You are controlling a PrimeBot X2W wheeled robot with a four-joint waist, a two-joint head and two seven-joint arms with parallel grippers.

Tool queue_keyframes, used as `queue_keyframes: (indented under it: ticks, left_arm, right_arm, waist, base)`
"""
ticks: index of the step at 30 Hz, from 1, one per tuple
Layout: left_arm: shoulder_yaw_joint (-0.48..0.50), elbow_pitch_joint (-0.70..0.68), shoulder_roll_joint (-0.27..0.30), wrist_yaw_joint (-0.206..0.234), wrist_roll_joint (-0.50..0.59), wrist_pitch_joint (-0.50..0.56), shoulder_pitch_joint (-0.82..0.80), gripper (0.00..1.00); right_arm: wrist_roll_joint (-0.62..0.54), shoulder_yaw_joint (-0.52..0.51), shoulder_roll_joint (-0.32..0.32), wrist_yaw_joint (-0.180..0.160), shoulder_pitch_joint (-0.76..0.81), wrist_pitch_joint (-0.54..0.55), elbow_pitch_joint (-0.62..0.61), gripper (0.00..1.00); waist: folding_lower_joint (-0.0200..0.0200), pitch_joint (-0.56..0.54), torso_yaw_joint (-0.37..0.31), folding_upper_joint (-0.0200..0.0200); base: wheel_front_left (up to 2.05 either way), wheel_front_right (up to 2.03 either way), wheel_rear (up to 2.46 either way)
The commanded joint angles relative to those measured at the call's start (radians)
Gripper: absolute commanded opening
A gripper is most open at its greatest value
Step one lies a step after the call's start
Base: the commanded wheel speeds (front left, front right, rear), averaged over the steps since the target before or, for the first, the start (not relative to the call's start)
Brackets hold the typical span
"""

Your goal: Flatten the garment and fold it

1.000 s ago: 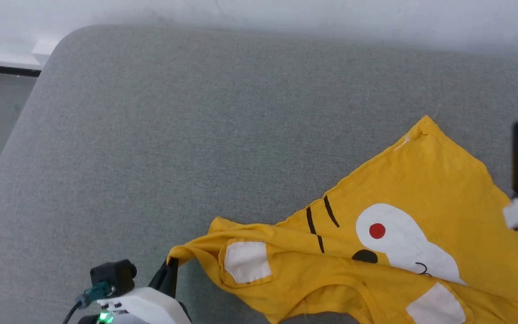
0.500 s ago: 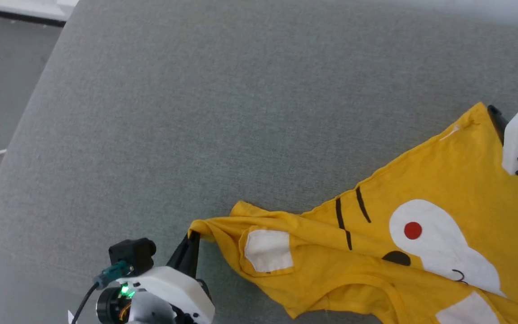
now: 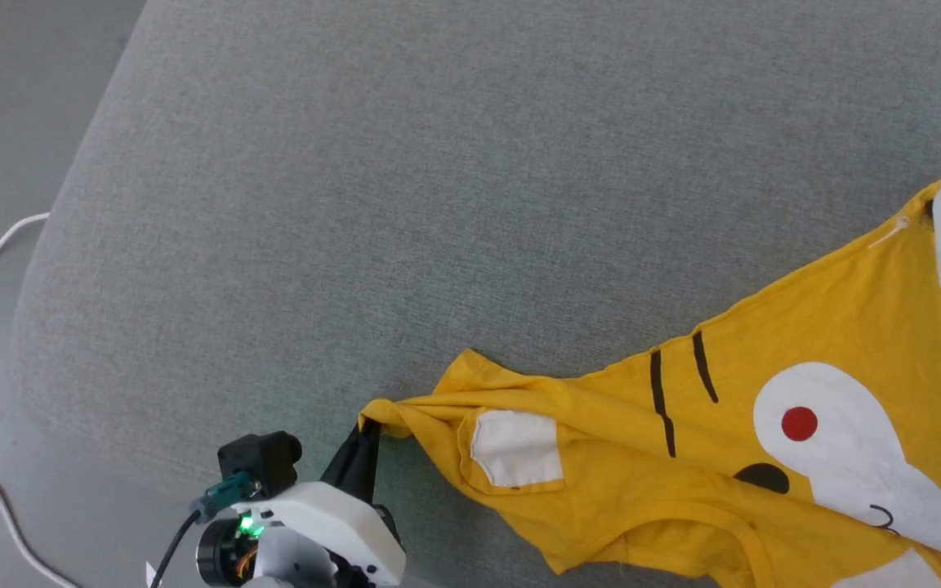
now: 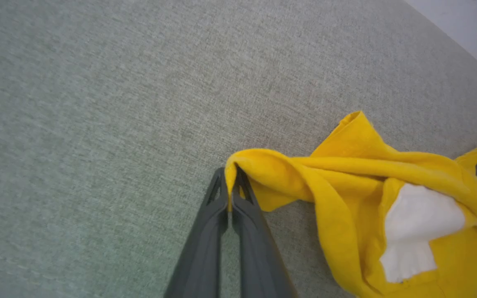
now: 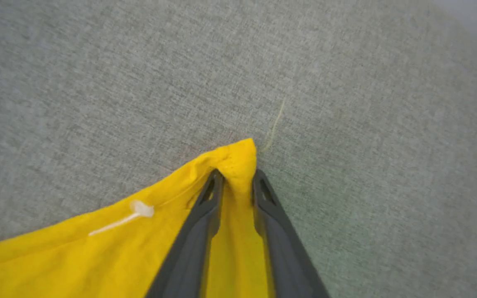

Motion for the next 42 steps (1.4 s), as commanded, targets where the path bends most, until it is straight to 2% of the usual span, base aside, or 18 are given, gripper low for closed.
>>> queue_keyframes:
  ticks: [1, 5, 14, 20, 25, 30, 36, 42]
  left_arm:
    - [0.001, 0.003, -0.002, -0.003, -0.005, -0.007, -0.017, 0.0]
    - [0.006, 0.007, 0.006, 0.001, -0.005, -0.01, -0.015, 0.0]
    - [0.027, -0.016, 0.044, 0.019, -0.001, -0.012, 0.02, 0.0]
    - [0.053, -0.059, 0.07, 0.034, 0.002, -0.028, 0.037, 0.0]
    - [0.08, -0.115, 0.092, 0.031, 0.002, -0.042, -0.003, 0.0]
    - [0.1, -0.171, 0.127, -0.005, -0.009, -0.019, -0.129, 0.0]
    - [0.102, -0.214, 0.142, -0.056, -0.044, 0.063, -0.373, 0.0]
    - [0.112, -0.191, 0.124, -0.068, -0.063, 0.118, -0.66, 0.0]
  right_arm:
    - [-0.001, 0.002, 0.004, -0.001, 0.033, 0.007, 0.009, 0.0]
    - [0.02, -0.045, 0.042, -0.001, 0.083, -0.111, -0.056, 0.0]
    - [0.034, -0.153, 0.12, -0.001, 0.321, -0.527, -0.198, 0.0]
    - [0.007, -0.257, 0.198, -0.001, 0.5, -0.675, -0.322, 0.0]
    - [-0.008, -0.325, 0.262, -0.001, 0.623, -0.687, -0.452, 0.0]
    - [-0.03, -0.366, 0.263, -0.001, 0.669, -0.625, -0.59, 0.0]
    - [-0.046, -0.353, 0.178, -0.001, 0.608, -0.495, -0.736, 0.0]
    - [-0.036, -0.282, 0.058, -0.001, 0.43, -0.37, -0.787, 0.0]
  waist:
    - [0.0, -0.009, -0.009, 0.0]
    - [0.0, -0.038, -0.035, 0.0]
    - [0.0, -0.152, -0.123, 0.0]
    - [0.0, -0.221, -0.192, 0.0]
    - [0.0, -0.253, -0.238, 0.0]
    - [0.0, -0.269, -0.27, 0.0]
    - [0.0, -0.249, -0.302, 0.0]
    - [0.0, -0.166, -0.342, 0.0]
  base:
    - [0.0, 0.0, 0.0]
    - [0.0, 0.0, 0.0]
    - [0.0, 0.0, 0.0]
    - [0.0, 0.0, 0.0]
    - [0.0, 0.0, 0.0]
    - [0.0, 0.0, 0.0]
    - [0.0, 0.0, 0.0]
    - [0.0, 0.0, 0.0]
